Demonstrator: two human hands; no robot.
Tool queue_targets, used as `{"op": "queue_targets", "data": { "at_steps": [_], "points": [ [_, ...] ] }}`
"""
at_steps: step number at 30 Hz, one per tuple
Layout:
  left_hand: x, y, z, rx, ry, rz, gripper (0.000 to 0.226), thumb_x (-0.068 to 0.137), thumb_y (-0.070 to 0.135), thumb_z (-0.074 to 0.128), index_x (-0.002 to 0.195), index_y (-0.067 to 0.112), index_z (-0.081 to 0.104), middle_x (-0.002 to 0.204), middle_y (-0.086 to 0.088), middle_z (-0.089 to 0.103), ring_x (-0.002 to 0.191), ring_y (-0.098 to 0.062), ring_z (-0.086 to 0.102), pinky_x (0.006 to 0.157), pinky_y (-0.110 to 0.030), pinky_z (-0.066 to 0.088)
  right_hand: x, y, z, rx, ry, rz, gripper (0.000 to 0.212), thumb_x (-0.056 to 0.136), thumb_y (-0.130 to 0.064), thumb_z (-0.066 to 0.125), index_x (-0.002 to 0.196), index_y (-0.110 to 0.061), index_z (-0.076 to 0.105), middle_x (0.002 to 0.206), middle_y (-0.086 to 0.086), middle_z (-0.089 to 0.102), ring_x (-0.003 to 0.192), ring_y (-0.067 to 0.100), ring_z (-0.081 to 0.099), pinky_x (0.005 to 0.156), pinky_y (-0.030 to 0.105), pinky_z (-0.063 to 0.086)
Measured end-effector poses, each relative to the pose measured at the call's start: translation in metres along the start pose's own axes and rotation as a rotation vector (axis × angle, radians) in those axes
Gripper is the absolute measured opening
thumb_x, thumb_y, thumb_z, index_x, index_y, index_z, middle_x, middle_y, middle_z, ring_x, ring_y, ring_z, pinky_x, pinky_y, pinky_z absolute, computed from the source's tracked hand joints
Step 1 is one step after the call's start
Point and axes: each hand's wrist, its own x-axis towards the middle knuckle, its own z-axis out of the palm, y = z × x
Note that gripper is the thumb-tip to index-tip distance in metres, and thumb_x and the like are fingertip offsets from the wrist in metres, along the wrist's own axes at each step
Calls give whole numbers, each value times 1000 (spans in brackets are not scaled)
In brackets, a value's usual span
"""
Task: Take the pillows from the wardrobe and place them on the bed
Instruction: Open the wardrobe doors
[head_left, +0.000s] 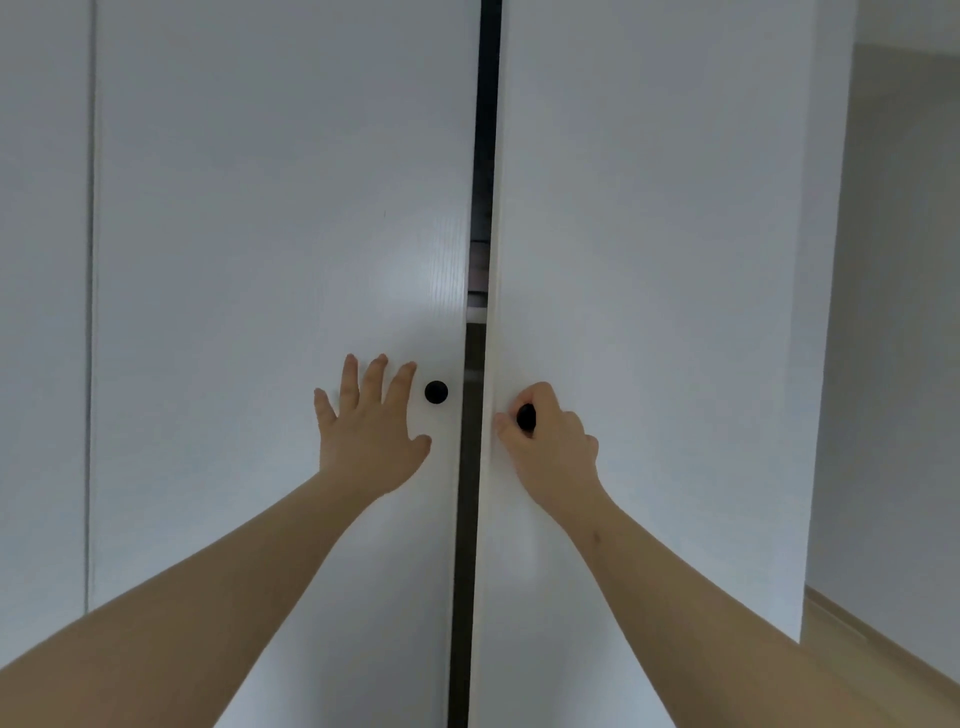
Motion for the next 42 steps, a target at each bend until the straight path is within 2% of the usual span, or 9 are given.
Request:
{"op": "queue_targets", "data": {
  "at_steps": [3,6,10,16,20,24,31,36,42],
  "points": [
    [-15,19,-11,-264,139,33,65,87,30,56,143,21,24,154,-6,23,145,-28,3,116,-49,12,-17,-5,-17,118,43,6,12,92,-28,49,84,-19,46,67,-8,49,66,16,50,74,34,44],
    [-36,40,-21,-513,237,35,52,86,21,58,134,18,40,142,-3,43,139,-23,26,112,-40,22,-34,-7,-38,320,97,36,14,92,-24,51,79,-18,50,67,-7,51,58,4,47,59,16,42],
    [-66,68,-24,-686,128,48,48,86,20,57,132,23,42,140,2,43,132,-19,35,106,-32,28,-55,-5,-72,428,148,38,26,92,-21,50,66,-20,45,62,-9,45,53,-3,43,54,7,37],
    [-84,120,-32,-850,50,176,44,84,18,58,126,28,47,121,18,40,114,0,36,92,-21,28,-79,7,-127,561,223,65,41,91,-17,51,52,-26,40,55,-12,41,58,10,38,63,24,33],
    [-91,166,-29,-943,4,255,40,84,19,61,121,29,50,116,18,42,112,0,38,97,-22,31,-95,18,-165,644,285,115,53,92,-13,49,44,-27,32,46,-13,31,49,7,29,53,20,28],
    [-97,207,-20,-1044,-50,299,40,83,16,62,119,28,51,119,12,48,113,0,41,97,-22,32,-108,29,-201,687,327,201,44,92,-14,48,55,-18,26,50,-10,27,46,8,26,47,16,28],
    [-113,280,-16,-1156,-131,351,38,82,12,63,118,23,54,119,4,50,110,-7,45,90,-19,31,-126,54,-272,670,248,300,57,73,-40,54,94,13,49,90,13,45,78,32,36,71,43,32],
    [-125,318,-12,-1221,-185,426,39,82,12,64,117,24,54,120,7,50,112,-7,47,91,-20,33,-132,84,-315,696,290,395,41,92,-24,41,60,-16,65,57,4,58,51,19,55,50,22,44],
    [-132,351,-1,-1264,-224,453,38,81,11,65,115,24,54,121,9,49,113,-7,48,86,-21,38,-128,122,-360,716,360,569,24,87,-35,51,97,-14,59,84,8,59,76,26,58,67,32,50]
  ]
}}
